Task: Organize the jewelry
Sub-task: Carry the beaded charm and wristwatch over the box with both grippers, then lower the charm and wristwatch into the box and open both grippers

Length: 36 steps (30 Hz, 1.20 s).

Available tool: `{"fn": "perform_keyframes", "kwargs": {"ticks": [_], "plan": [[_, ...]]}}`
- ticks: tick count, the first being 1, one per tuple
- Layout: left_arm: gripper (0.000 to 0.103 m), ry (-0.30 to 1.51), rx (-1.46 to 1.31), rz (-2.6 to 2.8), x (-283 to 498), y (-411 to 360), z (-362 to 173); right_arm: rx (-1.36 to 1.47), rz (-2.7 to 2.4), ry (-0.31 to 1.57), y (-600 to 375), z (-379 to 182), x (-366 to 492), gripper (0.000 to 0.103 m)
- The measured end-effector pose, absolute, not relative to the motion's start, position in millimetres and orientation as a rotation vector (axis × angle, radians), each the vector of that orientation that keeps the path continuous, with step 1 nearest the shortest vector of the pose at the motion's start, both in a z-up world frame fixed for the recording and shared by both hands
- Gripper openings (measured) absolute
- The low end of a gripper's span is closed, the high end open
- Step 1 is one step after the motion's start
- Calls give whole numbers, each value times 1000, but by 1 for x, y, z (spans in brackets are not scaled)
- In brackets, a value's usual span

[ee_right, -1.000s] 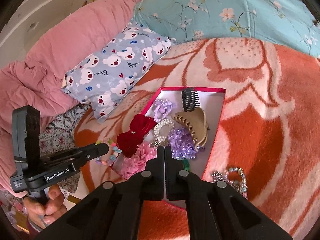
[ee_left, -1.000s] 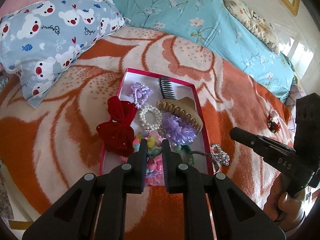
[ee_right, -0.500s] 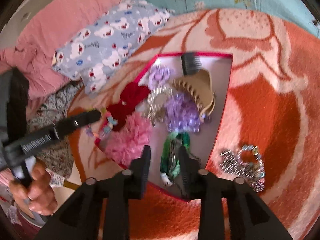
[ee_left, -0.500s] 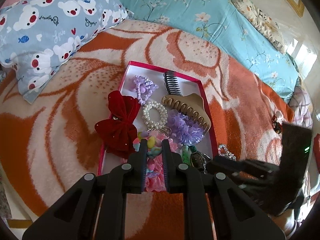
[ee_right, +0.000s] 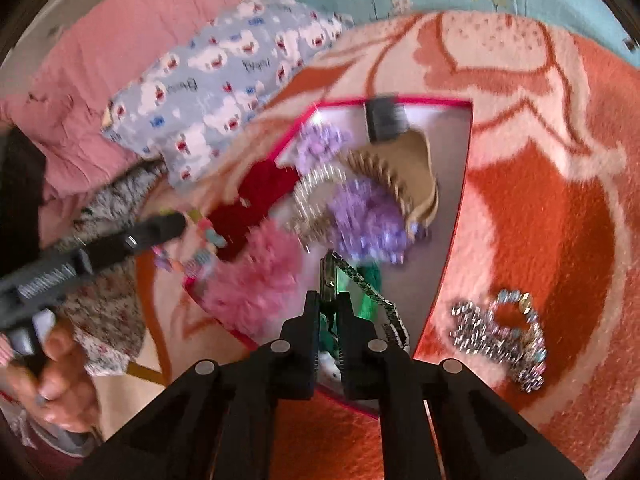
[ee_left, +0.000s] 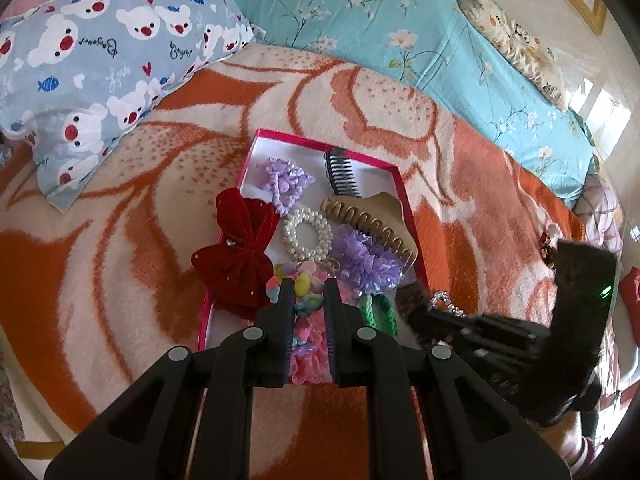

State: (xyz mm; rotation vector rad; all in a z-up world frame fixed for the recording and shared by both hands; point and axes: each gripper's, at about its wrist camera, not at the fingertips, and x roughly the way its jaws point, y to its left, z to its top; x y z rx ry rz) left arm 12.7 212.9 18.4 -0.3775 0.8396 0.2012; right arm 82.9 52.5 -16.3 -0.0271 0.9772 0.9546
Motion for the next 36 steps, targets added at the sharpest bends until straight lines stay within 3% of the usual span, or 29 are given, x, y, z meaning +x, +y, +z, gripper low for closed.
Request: {"fn": "perform_keyframes", "kwargs": {"ticks": [7, 26, 36], "plan": [[12, 824, -349, 195, 29, 215, 27, 37, 968, 921, 66, 10, 98, 7], [12, 964, -344, 262, 79, 230, -36, 104, 870, 1022, 92, -52, 149, 7], [12, 1003, -347, 292, 87, 229, -53, 86, 871, 1025, 96, -58, 156, 7]]}}
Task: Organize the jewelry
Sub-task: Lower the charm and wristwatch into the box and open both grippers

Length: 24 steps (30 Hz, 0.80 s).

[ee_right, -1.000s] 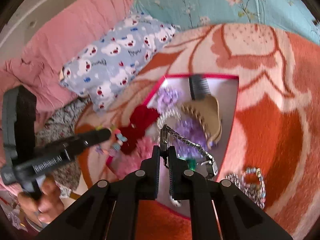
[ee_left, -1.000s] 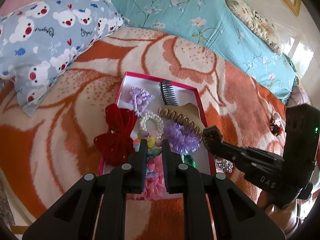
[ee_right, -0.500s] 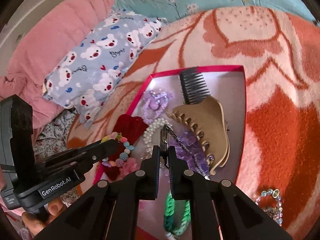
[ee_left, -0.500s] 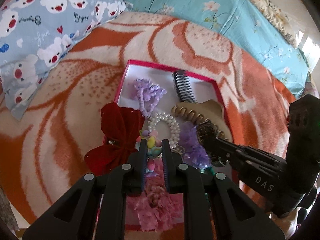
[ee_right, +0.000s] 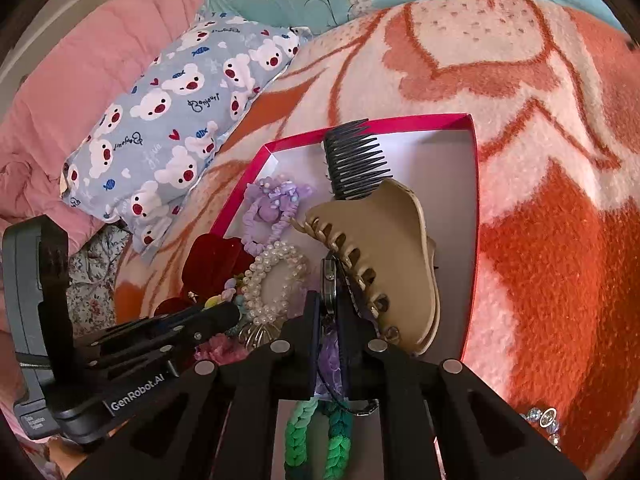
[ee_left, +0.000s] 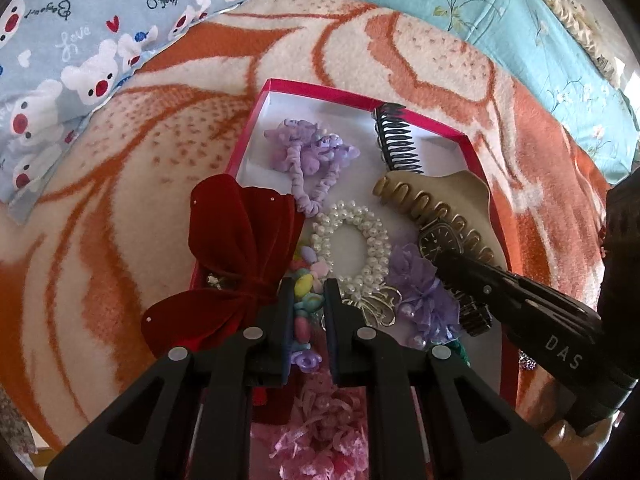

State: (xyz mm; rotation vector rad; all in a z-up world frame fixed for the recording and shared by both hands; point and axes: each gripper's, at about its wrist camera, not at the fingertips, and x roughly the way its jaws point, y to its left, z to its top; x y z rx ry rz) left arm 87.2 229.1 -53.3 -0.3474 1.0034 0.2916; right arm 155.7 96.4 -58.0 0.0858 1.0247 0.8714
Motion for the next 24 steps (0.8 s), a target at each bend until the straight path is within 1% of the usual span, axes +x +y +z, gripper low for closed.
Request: {"fn": "perform_keyframes", "kwargs": {"ticks": [17, 21, 23, 24], "plan": [[12, 1024, -350, 298, 93, 228, -58, 108, 877, 1041, 97, -58, 156, 10], [14, 1034, -359, 297, 93, 229, -57, 129, 888, 1052, 95, -55, 155, 17], [18, 1033, -363, 296, 93, 229, -57, 141, 895, 1047, 92, -51, 154, 25], [20, 1035, -364, 298, 92, 228, -56, 150, 901, 1039, 91, -48, 151, 32]]}}
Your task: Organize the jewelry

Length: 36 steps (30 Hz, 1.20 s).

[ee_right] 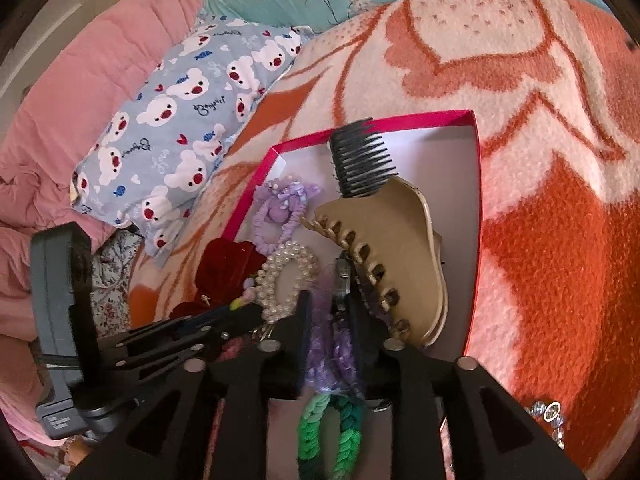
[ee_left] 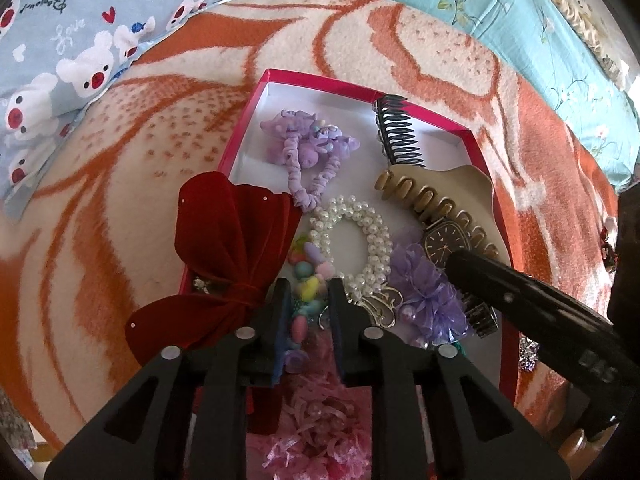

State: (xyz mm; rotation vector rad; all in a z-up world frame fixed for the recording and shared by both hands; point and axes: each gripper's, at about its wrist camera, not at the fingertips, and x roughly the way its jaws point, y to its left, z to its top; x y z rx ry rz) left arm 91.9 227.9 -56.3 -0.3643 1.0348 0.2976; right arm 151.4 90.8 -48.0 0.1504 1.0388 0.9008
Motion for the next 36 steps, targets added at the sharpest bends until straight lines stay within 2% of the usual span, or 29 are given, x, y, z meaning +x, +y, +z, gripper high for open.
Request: {"fn": "perform_keyframes", "kwargs": {"ticks": [1, 2, 5, 9, 14, 24, 28, 36], "plan": [[25, 1034, -366, 296, 91, 227, -56, 152, 903, 1034, 89, -46, 151, 36], [32, 1033, -373, 288, 90, 226, -55, 151, 900, 1027, 88, -44, 150, 37], [44, 1029, -391, 273, 85, 223, -52, 164, 899, 1015, 83, -39, 147, 39], [48, 1017, -352, 280, 79, 214, -44, 182, 888, 1010, 73, -34, 145, 43], [61, 1001, -311, 301, 65, 206, -34, 211, 881, 996, 58, -28, 142, 46], [72, 966, -258, 351, 27, 193, -11, 210, 881, 957, 31, -14, 121, 66], [83, 959, -235, 370, 16, 187, -3, 204, 882, 959, 23, -12, 112, 71], [84, 956, -220, 406, -8, 179, 6, 112, 855, 907, 8, -2, 87, 80]]}}
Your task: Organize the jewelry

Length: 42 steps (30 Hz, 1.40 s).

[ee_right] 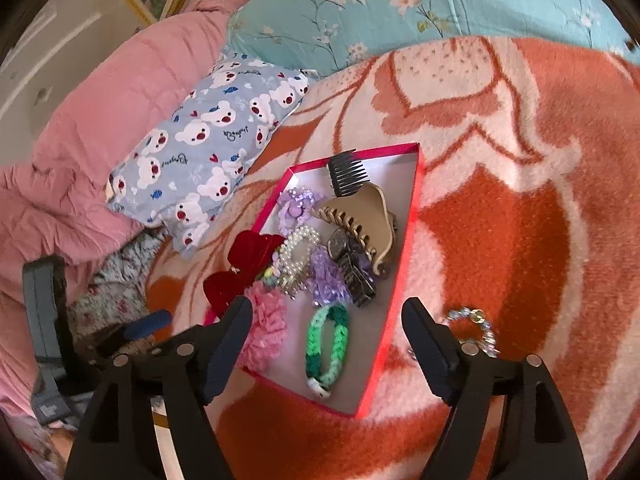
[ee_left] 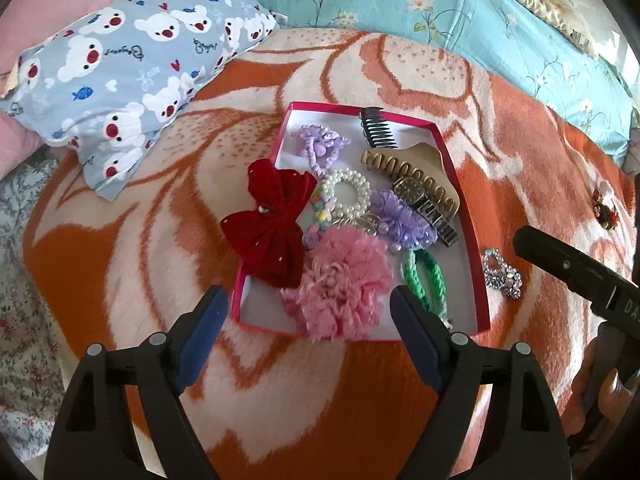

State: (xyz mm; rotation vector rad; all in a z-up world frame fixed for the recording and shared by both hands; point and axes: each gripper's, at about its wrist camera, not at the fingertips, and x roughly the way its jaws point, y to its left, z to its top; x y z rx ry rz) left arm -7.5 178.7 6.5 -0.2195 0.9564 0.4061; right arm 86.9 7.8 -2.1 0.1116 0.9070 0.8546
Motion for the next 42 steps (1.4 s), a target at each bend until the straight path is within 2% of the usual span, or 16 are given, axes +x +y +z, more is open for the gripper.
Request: {"fn": "perform_keyframes", "kwargs": {"ticks": [10, 19, 22, 26, 31, 42], "plan": [[85, 967, -209, 443, -26, 176, 8, -103, 845, 837, 11, 7, 56, 88], [85, 950, -182, 454, -45, 170, 23, -202, 871, 837, 16, 22, 39, 91], [89, 927, -163, 460, -51, 169, 34, -221, 874, 819, 16, 31, 33, 97], [93, 906, -123, 473, -57, 163, 44, -234, 879, 817, 16, 35, 28, 98], [103, 903, -91, 488, -57, 160, 42, -265, 871, 827, 21, 27, 25, 98], [103, 954, -109, 512, -54, 165, 18, -282, 823, 848, 23, 9, 27, 98]]}}
